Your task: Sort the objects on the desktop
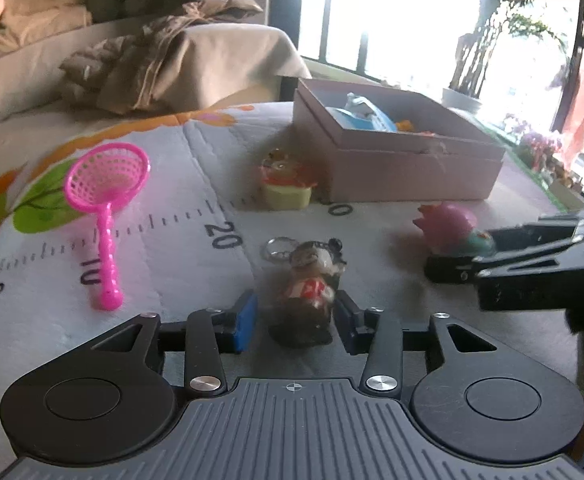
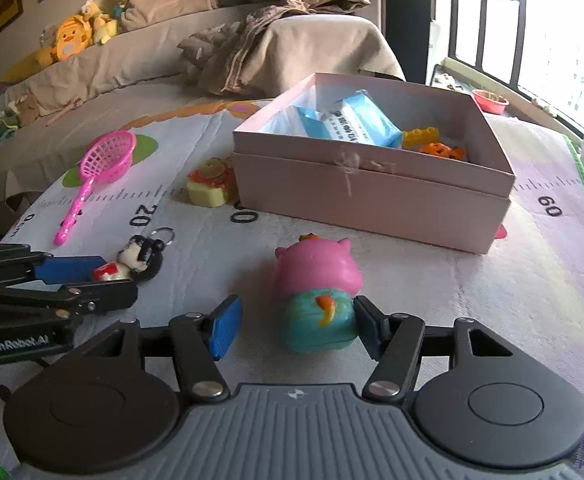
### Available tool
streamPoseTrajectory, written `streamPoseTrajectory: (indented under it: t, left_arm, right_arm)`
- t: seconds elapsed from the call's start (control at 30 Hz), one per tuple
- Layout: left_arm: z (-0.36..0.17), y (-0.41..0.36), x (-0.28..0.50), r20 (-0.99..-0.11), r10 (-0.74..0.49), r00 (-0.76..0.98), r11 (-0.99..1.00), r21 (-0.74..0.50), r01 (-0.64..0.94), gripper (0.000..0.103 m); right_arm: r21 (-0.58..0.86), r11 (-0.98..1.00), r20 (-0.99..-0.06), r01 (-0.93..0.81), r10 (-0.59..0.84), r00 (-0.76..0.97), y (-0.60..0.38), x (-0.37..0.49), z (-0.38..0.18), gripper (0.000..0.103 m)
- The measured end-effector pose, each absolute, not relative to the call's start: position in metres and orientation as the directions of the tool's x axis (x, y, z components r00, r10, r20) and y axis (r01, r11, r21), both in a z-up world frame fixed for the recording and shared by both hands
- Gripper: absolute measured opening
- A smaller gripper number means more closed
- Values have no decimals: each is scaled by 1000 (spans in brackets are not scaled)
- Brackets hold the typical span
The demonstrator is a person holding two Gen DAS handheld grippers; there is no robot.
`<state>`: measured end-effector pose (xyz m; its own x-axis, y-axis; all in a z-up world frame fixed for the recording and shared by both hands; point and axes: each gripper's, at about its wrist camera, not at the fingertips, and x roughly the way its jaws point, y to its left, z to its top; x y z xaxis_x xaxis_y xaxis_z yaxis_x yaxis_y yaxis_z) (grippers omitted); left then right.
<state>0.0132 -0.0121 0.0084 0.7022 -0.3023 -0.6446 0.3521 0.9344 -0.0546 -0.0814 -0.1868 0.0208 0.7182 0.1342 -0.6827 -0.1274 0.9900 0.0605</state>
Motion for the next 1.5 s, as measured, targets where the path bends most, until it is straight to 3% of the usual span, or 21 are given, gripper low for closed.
streamPoseTrajectory:
  t: [0.27, 0.4, 0.83, 1.27, 1.5]
  left_arm:
    - [3, -4, 13, -641, -224, 734, 953, 13, 302, 76]
    - [3, 1, 14, -643, -212, 736, 958, 10, 285, 80]
    - [7, -19, 11, -652, -319, 688, 928, -69, 365, 80]
    - [8, 10, 19, -666, -167, 727, 978, -21, 205, 81]
    - [11, 4, 19, -657, -209, 724, 968, -33, 250, 81]
  right_arm:
    - [8, 984, -661, -178, 139, 738, -166, -63, 18, 62]
    - [3, 982, -659, -189, 144, 739, -159, -60, 17, 45]
    - [16, 994, -651, -105, 90, 754, -192, -87, 15, 44]
    - [-15, 995, -621, -98, 68, 781, -188, -92, 10, 45]
    - [0, 995, -616, -102, 80, 783, -190, -93, 9, 47]
